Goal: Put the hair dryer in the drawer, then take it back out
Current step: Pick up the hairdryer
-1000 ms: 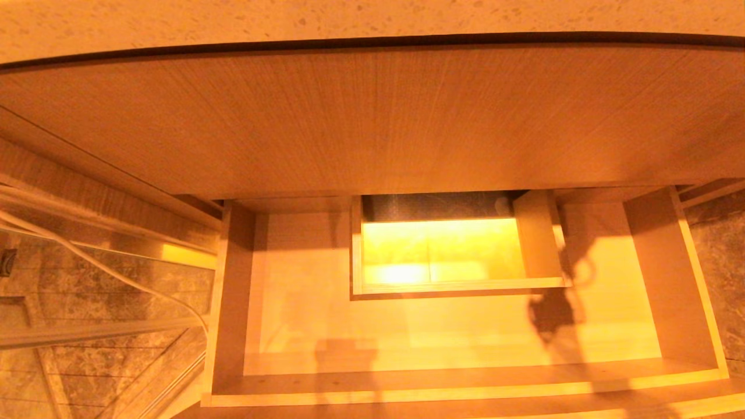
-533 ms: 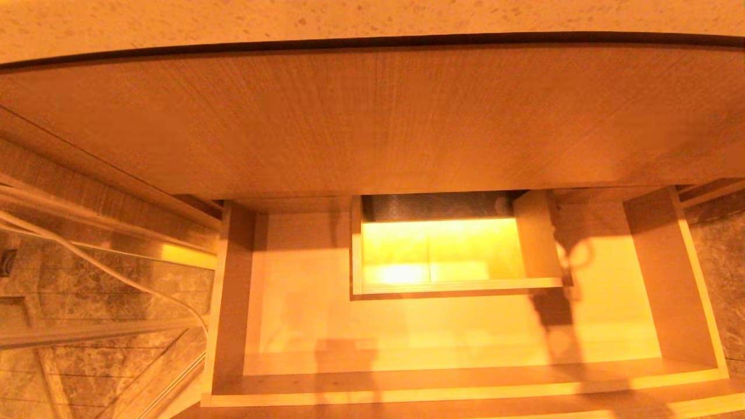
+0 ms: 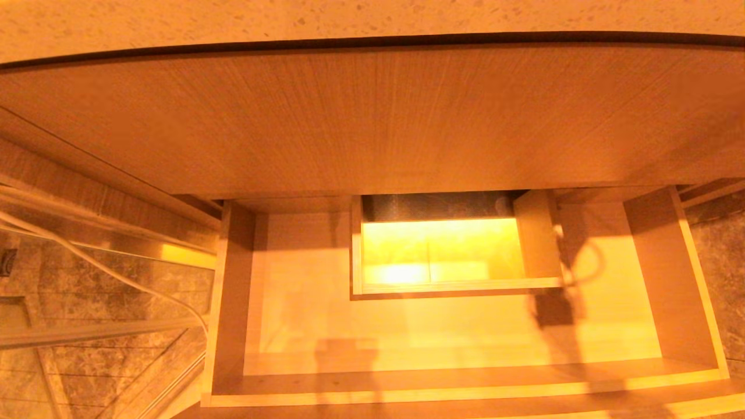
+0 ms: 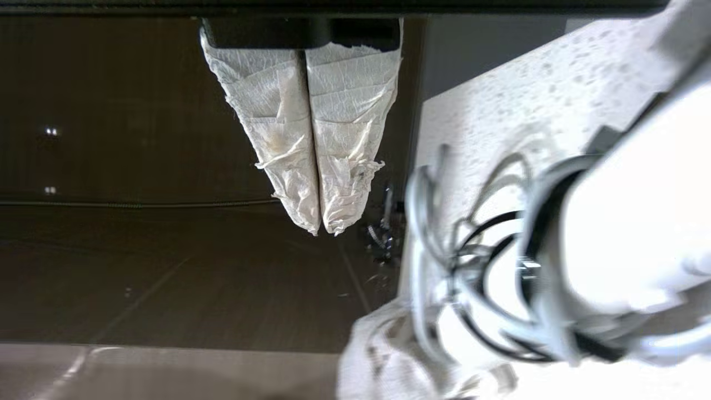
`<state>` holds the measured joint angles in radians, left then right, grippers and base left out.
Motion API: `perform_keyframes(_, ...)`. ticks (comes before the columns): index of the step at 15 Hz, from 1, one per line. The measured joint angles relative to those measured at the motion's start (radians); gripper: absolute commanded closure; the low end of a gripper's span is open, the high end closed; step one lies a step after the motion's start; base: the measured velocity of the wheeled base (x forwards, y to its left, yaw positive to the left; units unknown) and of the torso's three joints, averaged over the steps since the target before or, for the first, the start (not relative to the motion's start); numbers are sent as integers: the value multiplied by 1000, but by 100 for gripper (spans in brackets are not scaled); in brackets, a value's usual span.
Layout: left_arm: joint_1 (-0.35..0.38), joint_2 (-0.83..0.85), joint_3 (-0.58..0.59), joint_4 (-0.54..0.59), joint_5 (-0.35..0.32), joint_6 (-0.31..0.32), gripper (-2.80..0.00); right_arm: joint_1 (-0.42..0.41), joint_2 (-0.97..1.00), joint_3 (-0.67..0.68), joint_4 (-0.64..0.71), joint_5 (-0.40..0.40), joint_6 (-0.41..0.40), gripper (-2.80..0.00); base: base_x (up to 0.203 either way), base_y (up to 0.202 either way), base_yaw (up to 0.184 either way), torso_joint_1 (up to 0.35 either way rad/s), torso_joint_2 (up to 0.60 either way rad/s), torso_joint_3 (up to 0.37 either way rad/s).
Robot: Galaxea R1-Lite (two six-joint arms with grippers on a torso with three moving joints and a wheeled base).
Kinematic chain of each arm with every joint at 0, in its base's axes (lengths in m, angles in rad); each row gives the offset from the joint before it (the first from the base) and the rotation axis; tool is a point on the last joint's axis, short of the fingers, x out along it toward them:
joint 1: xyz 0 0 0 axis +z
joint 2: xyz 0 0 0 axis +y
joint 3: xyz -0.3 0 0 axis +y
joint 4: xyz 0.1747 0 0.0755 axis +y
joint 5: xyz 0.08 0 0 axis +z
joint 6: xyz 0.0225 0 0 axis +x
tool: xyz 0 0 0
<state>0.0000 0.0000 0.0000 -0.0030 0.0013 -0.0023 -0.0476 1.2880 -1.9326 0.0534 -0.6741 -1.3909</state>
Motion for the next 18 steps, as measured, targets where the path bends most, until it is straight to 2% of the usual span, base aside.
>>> perform_keyframes(4,0,0,0,0,0,0,0,-49,-50,30,-114,98,-44,0,0,0,0,0,0,0)
perform_keyframes(7,0,0,0,0,0,0,0,-78,-99,70,-79,109,-52,0,0,0,0,0,0,0)
perform_keyframes(8,0,0,0,0,0,0,0,-85,-117,81,-59,111,-53,-280,0,0,0,0,0,0)
perform_keyframes(12,0,0,0,0,0,0,0,-112,-187,137,-57,112,-59,-280,0,0,0,0,0,0)
perform_keyframes(15,0,0,0,0,0,0,0,-140,-230,169,-57,99,-147,-280,0,0,0,0,0,0)
perform_keyframes(18,0,0,0,0,0,0,0,-168,-243,202,-27,17,-163,-280,0,0,0,0,0,0)
